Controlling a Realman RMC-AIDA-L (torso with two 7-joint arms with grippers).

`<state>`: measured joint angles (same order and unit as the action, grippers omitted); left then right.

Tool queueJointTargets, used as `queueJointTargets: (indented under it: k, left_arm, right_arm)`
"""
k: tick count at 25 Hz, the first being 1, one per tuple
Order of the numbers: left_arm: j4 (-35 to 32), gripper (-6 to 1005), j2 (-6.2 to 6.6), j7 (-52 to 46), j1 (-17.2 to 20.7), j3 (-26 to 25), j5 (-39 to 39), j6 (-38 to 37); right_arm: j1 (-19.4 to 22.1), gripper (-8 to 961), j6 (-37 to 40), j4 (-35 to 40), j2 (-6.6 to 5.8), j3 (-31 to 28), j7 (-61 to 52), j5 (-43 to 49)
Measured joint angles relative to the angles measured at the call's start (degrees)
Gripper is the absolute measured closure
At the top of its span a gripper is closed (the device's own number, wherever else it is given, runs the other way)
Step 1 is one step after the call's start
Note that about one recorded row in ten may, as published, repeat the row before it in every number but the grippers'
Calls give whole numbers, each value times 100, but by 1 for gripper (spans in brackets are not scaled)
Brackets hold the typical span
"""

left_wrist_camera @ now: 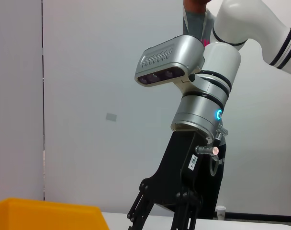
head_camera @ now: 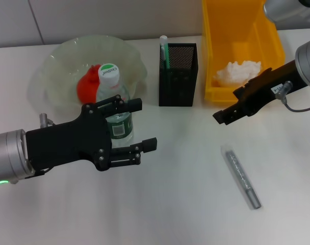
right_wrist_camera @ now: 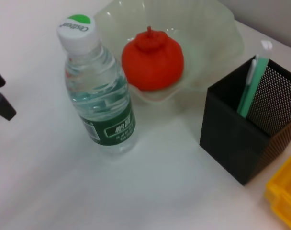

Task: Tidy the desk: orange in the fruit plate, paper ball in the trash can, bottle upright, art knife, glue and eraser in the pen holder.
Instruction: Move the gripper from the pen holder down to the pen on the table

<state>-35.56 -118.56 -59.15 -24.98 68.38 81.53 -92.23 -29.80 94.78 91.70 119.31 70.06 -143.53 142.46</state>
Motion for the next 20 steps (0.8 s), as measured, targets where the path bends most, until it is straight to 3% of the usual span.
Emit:
queueJointTargets:
  k: [7,15,20]
  left_arm:
    - [-1,184,9,-4,-18,0,4,-6]
    - [-3,185,2,-4,-54,20,4,-12]
    - [-3,185,0,-1,-72,70,1,-16]
  right_arm:
    - [-343,130,468,-64,-21,8,-448,554]
    - [-450,131,550,-179,-15,7,-755,517]
    - [-794,131,781,-704,-15,-9,-997,508]
